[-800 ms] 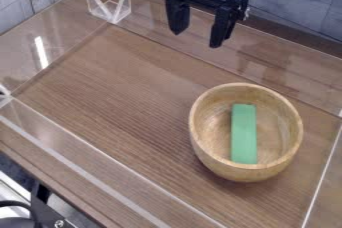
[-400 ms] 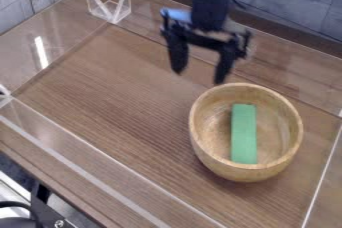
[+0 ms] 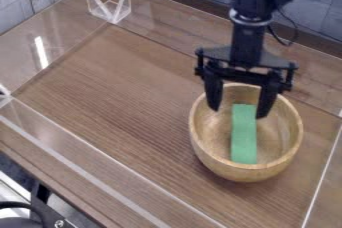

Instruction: Move green stick from inside the wooden bowl to the table next to it

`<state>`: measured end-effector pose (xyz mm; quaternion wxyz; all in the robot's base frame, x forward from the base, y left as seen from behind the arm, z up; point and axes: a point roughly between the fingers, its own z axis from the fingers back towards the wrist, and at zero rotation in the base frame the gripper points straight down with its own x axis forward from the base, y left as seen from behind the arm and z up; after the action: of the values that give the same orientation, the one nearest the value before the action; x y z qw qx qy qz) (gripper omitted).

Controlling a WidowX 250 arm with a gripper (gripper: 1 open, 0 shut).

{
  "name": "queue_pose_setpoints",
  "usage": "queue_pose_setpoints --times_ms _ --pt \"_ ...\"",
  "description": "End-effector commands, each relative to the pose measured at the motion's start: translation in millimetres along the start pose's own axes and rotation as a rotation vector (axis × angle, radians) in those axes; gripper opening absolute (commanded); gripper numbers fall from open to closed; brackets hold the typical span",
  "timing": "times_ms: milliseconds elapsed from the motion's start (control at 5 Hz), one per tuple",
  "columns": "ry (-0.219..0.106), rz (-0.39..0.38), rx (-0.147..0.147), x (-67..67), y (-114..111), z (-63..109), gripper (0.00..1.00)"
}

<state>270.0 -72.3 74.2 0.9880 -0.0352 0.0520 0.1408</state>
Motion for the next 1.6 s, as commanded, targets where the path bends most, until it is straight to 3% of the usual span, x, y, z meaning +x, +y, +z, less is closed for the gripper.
queue_pose_setpoints --times_ms 0,400,600,800,1400 --pt "-0.069 0.048 -0.049 3.9 -0.9 8.5 1.0" --pt "-0.121 0.081 -0.076 8.4 11.8 -8.7 1.0" --pt "-0.144 0.096 -0.086 6.1 4.7 -6.1 1.0" --pt "-0.159 0.108 -0.086 3.4 -2.4 -5.5 1.0" --pt "-0.19 0.004 -0.055 17.3 6.1 -21.1 1.0"
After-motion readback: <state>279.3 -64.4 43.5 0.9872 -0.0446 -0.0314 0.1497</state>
